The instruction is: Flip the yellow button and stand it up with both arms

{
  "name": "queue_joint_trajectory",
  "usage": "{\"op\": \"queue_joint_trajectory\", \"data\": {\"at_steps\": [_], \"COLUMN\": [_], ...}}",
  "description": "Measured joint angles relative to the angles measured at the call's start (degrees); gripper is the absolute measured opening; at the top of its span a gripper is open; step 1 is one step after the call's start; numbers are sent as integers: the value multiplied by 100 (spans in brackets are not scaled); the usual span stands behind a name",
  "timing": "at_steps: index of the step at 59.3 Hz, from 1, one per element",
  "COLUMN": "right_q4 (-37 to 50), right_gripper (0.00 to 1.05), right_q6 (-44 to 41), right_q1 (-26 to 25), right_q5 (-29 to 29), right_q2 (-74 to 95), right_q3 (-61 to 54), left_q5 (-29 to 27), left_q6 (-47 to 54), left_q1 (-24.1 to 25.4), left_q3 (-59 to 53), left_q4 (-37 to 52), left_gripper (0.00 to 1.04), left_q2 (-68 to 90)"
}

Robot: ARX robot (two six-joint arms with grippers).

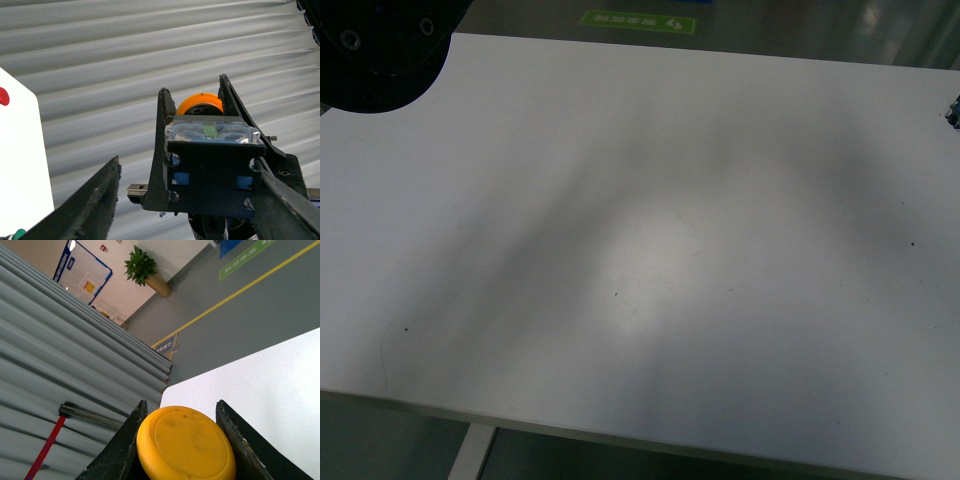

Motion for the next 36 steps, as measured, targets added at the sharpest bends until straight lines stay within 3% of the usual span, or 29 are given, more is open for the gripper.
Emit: {"op": "queue_joint_trajectory", "data": {"at_steps": [6, 36], "right_q4": [-2, -50], "right_gripper": [34, 34], "right_q6": [-17, -98], "right_q1": [-46, -634], "right_q5": [39, 37], "right_q2": [0, -33], "right_q3": [0, -210], "left_q5": [0, 2], "left_q6": [22, 31], "left_q1": [2, 0], "left_q3": [0, 0], "left_q4": [0, 0], "left_gripper": [99, 98], "left_q2": [0, 0]}}
